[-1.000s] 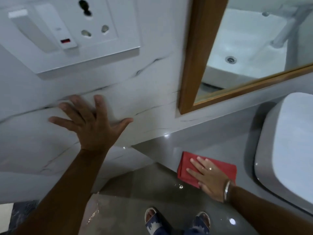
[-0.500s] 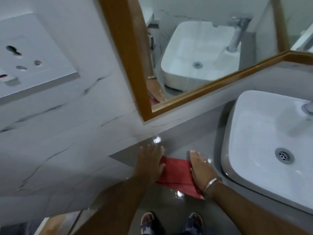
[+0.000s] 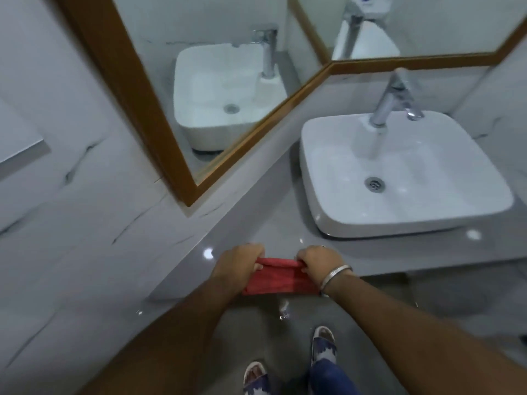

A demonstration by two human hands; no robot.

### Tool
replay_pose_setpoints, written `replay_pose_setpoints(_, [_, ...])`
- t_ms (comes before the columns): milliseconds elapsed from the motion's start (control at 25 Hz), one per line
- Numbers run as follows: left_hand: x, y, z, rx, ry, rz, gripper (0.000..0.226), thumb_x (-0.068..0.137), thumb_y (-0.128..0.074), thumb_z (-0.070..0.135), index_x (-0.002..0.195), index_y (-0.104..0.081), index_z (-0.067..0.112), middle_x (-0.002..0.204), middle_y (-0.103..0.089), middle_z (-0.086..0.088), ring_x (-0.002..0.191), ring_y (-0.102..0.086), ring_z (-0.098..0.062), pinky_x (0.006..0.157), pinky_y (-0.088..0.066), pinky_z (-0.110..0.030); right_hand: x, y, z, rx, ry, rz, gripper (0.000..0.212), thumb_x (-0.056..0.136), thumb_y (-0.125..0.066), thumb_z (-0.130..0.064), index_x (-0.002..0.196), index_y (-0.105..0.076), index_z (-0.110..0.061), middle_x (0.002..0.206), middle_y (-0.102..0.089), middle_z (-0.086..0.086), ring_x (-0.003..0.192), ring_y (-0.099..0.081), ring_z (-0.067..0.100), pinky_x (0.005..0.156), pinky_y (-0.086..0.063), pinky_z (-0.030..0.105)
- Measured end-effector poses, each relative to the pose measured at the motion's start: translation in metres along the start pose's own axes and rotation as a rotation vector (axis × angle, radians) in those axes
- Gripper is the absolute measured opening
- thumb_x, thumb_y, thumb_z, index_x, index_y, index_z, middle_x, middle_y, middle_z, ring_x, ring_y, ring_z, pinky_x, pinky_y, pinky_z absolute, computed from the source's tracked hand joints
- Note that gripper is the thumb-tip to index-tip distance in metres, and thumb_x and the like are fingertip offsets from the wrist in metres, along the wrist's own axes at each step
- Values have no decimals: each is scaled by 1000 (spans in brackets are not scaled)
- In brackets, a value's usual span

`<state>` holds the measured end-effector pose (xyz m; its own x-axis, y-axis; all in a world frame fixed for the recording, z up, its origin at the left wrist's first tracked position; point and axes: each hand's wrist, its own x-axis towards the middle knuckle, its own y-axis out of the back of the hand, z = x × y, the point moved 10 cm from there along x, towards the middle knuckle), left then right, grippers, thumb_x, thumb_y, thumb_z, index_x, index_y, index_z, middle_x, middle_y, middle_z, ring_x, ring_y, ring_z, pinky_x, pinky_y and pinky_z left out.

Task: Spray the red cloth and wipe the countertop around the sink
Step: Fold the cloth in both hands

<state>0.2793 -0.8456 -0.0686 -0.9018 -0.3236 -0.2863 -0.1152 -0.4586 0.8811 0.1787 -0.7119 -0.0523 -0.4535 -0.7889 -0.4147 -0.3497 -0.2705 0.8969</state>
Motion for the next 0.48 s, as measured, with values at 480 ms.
replay_pose_setpoints(480, [14, -54, 474, 116, -951, -332, 18, 84, -66, 8, 96, -61, 21, 99, -64, 1, 94, -58, -20, 80, -44, -34, -373, -19, 284, 311, -805, 251, 12, 93, -54, -28, 102, -60, -23, 108, -69, 5, 103, -62, 29, 85, -49, 38])
